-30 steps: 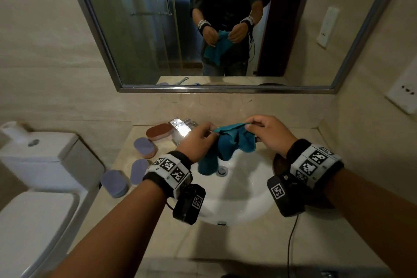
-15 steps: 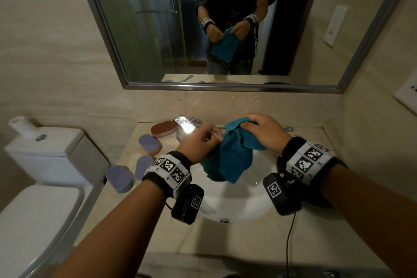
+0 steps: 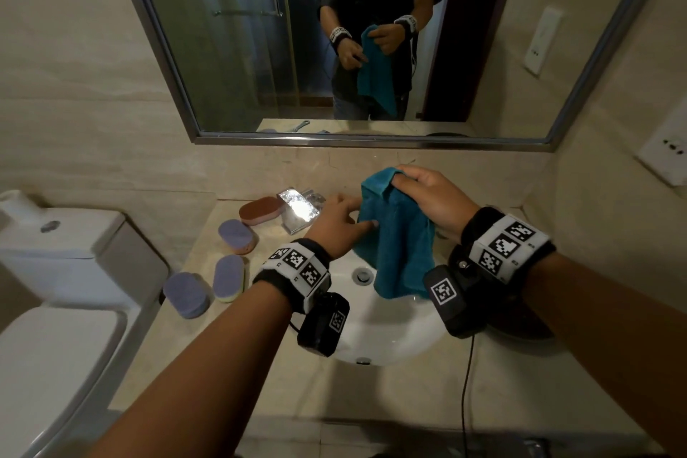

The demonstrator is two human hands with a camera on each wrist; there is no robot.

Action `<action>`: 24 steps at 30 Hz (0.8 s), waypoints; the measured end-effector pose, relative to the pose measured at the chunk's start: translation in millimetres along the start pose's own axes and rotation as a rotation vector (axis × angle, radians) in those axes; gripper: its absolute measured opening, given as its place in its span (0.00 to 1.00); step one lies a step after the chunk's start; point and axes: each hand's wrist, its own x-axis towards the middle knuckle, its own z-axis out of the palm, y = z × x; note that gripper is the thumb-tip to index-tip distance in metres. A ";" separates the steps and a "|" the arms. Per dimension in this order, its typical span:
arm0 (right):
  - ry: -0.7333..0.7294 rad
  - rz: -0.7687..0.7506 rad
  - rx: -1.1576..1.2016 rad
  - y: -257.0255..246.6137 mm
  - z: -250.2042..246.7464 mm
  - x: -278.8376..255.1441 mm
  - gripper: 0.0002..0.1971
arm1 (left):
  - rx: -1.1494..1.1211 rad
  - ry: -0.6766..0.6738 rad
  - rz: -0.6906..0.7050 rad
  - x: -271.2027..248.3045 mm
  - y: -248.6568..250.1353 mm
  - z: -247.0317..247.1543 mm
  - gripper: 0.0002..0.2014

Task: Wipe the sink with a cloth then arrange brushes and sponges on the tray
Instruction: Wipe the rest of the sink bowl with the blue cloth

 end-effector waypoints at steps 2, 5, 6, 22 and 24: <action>0.052 -0.007 -0.003 -0.1 -4.3 -0.2 0.11 | -0.049 -0.019 -0.029 4.0 -3.9 -1.0 0.10; 0.176 -0.005 -0.038 2.5 -15.6 0.1 0.12 | -0.030 -0.009 -0.060 1.3 -12.4 -6.4 0.08; 0.219 0.001 -0.067 5.1 -19.6 0.5 0.13 | -0.016 -0.014 -0.065 0.1 -15.4 -7.3 0.08; 0.234 0.306 -0.308 47.1 -39.0 2.7 0.26 | 0.208 -0.317 -0.112 -10.8 -25.1 -26.5 0.20; 0.149 0.363 -0.171 47.7 -35.7 0.1 0.26 | 0.237 -0.308 -0.178 -9.7 -29.5 -28.1 0.17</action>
